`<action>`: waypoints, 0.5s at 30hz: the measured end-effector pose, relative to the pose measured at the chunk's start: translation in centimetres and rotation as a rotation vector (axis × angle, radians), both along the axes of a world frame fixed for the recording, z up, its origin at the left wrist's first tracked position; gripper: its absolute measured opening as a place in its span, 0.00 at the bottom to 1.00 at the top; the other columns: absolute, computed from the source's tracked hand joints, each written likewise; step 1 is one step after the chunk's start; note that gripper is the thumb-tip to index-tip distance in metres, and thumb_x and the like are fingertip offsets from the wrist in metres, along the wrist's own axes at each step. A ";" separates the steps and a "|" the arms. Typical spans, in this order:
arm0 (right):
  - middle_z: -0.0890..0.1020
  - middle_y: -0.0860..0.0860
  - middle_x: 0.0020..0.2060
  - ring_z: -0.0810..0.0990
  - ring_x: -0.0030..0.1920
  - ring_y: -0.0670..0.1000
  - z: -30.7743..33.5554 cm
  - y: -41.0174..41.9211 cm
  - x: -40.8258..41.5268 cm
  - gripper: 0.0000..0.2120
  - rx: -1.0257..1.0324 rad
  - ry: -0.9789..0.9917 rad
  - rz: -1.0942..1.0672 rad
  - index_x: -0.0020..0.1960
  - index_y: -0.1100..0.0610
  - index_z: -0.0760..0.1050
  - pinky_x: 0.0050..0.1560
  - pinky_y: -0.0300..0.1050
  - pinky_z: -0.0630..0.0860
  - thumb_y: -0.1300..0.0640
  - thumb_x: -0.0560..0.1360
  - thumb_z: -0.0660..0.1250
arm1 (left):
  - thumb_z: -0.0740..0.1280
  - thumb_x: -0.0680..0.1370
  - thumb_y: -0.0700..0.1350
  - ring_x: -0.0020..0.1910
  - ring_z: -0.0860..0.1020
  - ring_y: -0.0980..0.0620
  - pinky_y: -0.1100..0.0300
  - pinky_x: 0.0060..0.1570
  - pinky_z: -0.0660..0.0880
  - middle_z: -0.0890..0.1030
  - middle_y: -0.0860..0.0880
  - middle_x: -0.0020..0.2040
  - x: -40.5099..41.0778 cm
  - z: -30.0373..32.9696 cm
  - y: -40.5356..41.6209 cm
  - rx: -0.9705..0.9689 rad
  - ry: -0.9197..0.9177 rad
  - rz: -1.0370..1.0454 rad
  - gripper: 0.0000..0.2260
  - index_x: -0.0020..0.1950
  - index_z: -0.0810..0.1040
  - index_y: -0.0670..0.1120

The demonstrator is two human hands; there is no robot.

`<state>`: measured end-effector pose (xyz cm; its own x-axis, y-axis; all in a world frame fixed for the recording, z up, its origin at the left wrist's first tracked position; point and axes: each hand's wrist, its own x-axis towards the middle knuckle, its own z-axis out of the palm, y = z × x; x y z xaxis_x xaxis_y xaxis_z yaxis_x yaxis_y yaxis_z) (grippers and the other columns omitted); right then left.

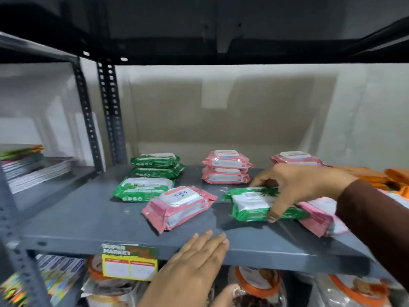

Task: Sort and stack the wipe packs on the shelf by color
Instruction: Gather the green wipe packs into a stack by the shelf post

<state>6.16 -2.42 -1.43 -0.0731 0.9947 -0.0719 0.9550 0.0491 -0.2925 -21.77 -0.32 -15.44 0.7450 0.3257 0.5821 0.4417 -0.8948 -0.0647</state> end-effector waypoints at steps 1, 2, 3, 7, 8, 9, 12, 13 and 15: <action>0.86 0.42 0.45 0.84 0.45 0.44 0.7 0.3 -0.2 0.26 0.033 -0.002 0.009 0.55 0.47 0.81 0.52 0.45 0.80 0.51 0.59 0.83 | 0.53 0.79 0.64 0.66 0.75 0.55 0.59 0.64 0.67 0.78 0.55 0.66 -0.8 0.4 0.1 -0.018 -0.007 0.003 0.24 0.67 0.72 0.50; 0.87 0.42 0.44 0.84 0.44 0.44 1.3 0.3 -0.3 0.25 0.070 -0.001 0.010 0.54 0.47 0.82 0.50 0.44 0.80 0.52 0.59 0.83 | 0.53 0.80 0.64 0.66 0.74 0.55 0.59 0.63 0.68 0.77 0.56 0.66 -1.5 0.9 0.0 -0.026 -0.025 0.011 0.25 0.67 0.74 0.51; 0.87 0.43 0.44 0.84 0.44 0.45 1.9 0.7 -0.8 0.24 0.106 0.007 0.016 0.54 0.48 0.82 0.48 0.43 0.80 0.53 0.59 0.84 | 0.53 0.80 0.63 0.67 0.74 0.55 0.59 0.62 0.68 0.77 0.56 0.67 -2.5 1.0 0.0 -0.036 -0.057 0.010 0.25 0.67 0.76 0.50; 0.87 0.48 0.41 0.84 0.38 0.48 3.6 4.8 -5.0 0.20 0.172 0.065 0.098 0.51 0.49 0.83 0.41 0.44 0.79 0.53 0.60 0.83 | 0.56 0.78 0.62 0.68 0.72 0.57 0.62 0.67 0.64 0.75 0.57 0.68 -7.1 2.4 0.6 -0.082 -0.172 0.127 0.25 0.67 0.78 0.49; 0.88 0.48 0.41 0.85 0.40 0.49 3.6 5.7 -5.8 0.19 0.178 0.076 0.104 0.51 0.50 0.84 0.44 0.45 0.79 0.53 0.61 0.82 | 0.56 0.78 0.63 0.68 0.72 0.56 0.62 0.68 0.63 0.75 0.57 0.68 -7.8 2.6 1.0 -0.099 -0.170 0.168 0.26 0.67 0.77 0.49; 0.88 0.48 0.42 0.85 0.42 0.51 3.6 7.1 -7.0 0.19 0.190 0.076 0.117 0.51 0.50 0.84 0.46 0.47 0.80 0.53 0.61 0.82 | 0.55 0.78 0.64 0.69 0.71 0.56 0.62 0.67 0.63 0.74 0.57 0.69 -8.7 2.6 1.6 -0.141 -0.161 0.199 0.27 0.68 0.76 0.49; 0.87 0.54 0.44 0.84 0.38 0.51 3.0 11.6 -10.3 0.24 0.206 0.062 0.142 0.51 0.56 0.83 0.43 0.50 0.80 0.45 0.60 0.81 | 0.52 0.79 0.65 0.69 0.70 0.58 0.66 0.69 0.58 0.74 0.57 0.69 -11.0 2.3 3.2 -0.220 -0.113 0.309 0.29 0.69 0.75 0.49; 0.87 0.55 0.44 0.82 0.33 0.48 2.7 13.4 -11.8 0.25 0.202 0.050 0.151 0.52 0.57 0.83 0.37 0.48 0.80 0.43 0.60 0.80 | 0.51 0.79 0.66 0.69 0.70 0.58 0.67 0.68 0.56 0.75 0.58 0.68 -11.9 2.2 3.7 -0.229 -0.092 0.342 0.29 0.69 0.76 0.49; 0.87 0.54 0.44 0.82 0.33 0.46 2.1 15.9 -14.0 0.25 0.188 0.034 0.156 0.51 0.56 0.83 0.38 0.44 0.79 0.41 0.61 0.79 | 0.49 0.79 0.66 0.66 0.73 0.59 0.68 0.67 0.59 0.77 0.59 0.65 -12.7 2.1 4.5 -0.217 -0.031 0.386 0.29 0.66 0.78 0.51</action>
